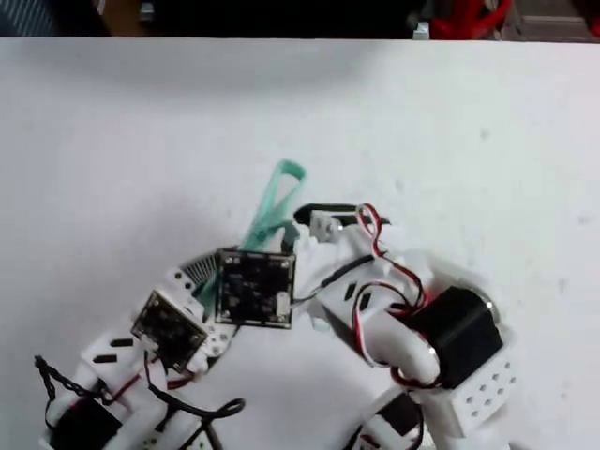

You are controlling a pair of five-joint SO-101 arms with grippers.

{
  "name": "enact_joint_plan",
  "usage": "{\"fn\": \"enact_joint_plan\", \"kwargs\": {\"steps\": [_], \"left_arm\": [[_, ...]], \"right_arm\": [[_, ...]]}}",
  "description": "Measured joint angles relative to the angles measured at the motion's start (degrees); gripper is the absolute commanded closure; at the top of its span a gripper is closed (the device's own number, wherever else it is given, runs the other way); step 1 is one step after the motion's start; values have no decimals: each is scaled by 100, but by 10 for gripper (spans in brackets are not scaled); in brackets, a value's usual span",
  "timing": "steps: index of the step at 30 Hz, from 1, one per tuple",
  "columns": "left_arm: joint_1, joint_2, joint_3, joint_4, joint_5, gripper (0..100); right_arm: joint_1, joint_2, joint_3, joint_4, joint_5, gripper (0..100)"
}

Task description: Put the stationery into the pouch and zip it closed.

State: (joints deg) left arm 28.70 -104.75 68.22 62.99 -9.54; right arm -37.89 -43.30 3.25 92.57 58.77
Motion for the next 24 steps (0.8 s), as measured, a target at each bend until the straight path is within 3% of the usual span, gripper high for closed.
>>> {"fn": "enact_joint_plan", "kwargs": {"steps": [4, 14, 24], "left_arm": [[0, 0, 0, 0, 9, 978], [-18, 0, 0, 0, 9, 978], [-26, 0, 0, 0, 9, 978]], "right_arm": [[-26, 0, 0, 0, 0, 967], [-141, 0, 0, -141, -26, 929], [-132, 0, 0, -431, -747, 930]]}}
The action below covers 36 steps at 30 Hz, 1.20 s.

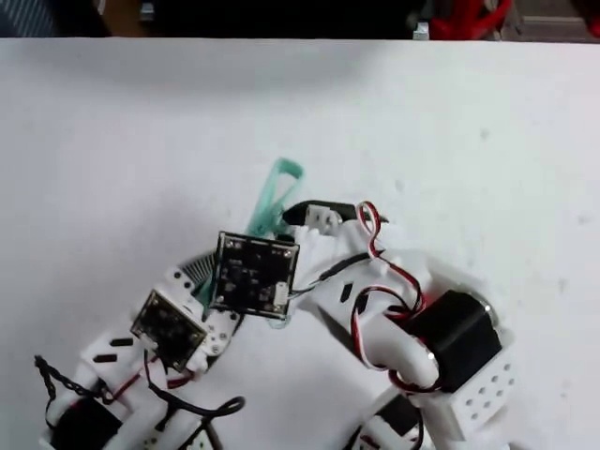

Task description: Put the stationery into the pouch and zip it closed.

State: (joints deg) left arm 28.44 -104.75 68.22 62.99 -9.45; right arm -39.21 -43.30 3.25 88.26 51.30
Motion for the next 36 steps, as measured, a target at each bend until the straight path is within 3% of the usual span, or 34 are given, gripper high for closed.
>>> {"fn": "enact_joint_plan", "kwargs": {"steps": [8, 14, 24, 30, 36], "left_arm": [[-9, 0, 0, 0, 0, 978], [-26, 0, 0, 0, 0, 978], [-26, 0, 0, 0, 0, 978], [-26, 0, 0, 0, 9, 978], [-26, 0, 0, 0, 9, 976]], "right_arm": [[0, -44, 563, -176, -255, 921], [-35, -79, 642, -193, -475, 772], [0, -35, 703, -404, -1134, 805], [-229, -114, 941, -809, -1266, 988], [-255, -246, 967, -967, -1266, 979]]}}
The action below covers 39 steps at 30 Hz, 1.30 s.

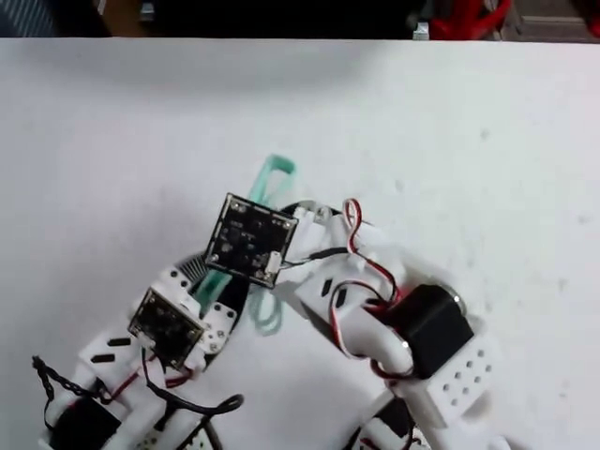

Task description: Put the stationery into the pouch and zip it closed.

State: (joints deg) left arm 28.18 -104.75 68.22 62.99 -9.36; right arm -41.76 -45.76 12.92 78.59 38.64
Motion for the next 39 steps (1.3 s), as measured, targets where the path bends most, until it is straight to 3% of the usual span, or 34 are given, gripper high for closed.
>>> {"fn": "enact_joint_plan", "kwargs": {"steps": [9, 14, 18, 23, 32, 39], "left_arm": [[0, 0, -18, 9, 149, 812], [0, 9, -26, -202, 536, 853], [0, 0, 299, -888, 378, 979], [26, 9, 475, -1169, 290, 976], [176, 0, 334, -721, 255, 977], [176, 0, 308, -651, 88, 977]], "right_arm": [[-26, -782, 0, -246, -26, 979], [-26, -809, 0, -220, -26, 979], [-26, -844, 0, -88, -26, 979], [-26, -853, 0, -53, -26, 979], [1855, -765, 0, -958, -53, 979], [2075, -229, 0, -1046, 70, 963]]}}
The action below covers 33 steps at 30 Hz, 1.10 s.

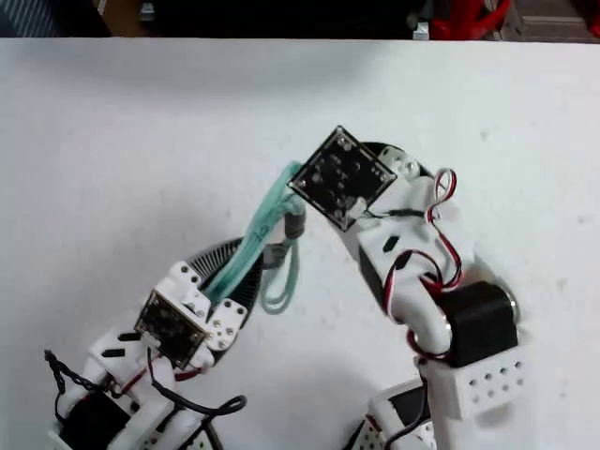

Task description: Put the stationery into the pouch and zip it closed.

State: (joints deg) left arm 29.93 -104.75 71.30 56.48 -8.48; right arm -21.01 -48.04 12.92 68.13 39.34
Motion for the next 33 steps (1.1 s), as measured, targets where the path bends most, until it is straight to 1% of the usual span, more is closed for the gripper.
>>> {"fn": "enact_joint_plan", "kwargs": {"steps": [1, 4, 5, 6, 8, 10, 13, 19, 20, 24, 26, 28, 33], "left_arm": [[0, 0, 0, 9, -9, 977], [0, 0, -18, 35, -9, 977], [0, -9, -18, 35, -9, 977], [0, -9, -18, 35, -9, 977], [18, -9, -18, 35, -9, 977], [18, -9, -18, 44, -9, 977], [18, -9, -18, 62, -9, 977], [18, -9, -53, 132, -9, 977], [18, -9, -53, 132, -9, 977], [18, -9, -53, 132, -9, 977], [18, -9, -53, 132, -9, 977], [35, -9, -53, 132, -9, 977], [44, -9, -44, 141, -9, 977]], "right_arm": [[-53, -53, 0, 105, 0, 925], [-668, -510, -9, 677, 167, 729], [-958, -695, -9, 905, 316, 684], [-1178, -862, -9, 1116, 475, 672], [-1415, -949, -26, 1345, 703, 697], [-1459, -791, -18, 1407, 844, 723], [-1547, -378, -18, 1415, 1081, 733], [-1758, 316, -466, 1477, 1187, 746], [-1793, 369, -501, 1486, 1196, 772], [-1811, 484, -519, 1486, 1248, 931], [-1811, 492, -519, 1486, 1371, 985], [-1793, 484, -571, 1547, 1459, 971], [-1793, 360, -607, 1574, 1495, 979]]}}
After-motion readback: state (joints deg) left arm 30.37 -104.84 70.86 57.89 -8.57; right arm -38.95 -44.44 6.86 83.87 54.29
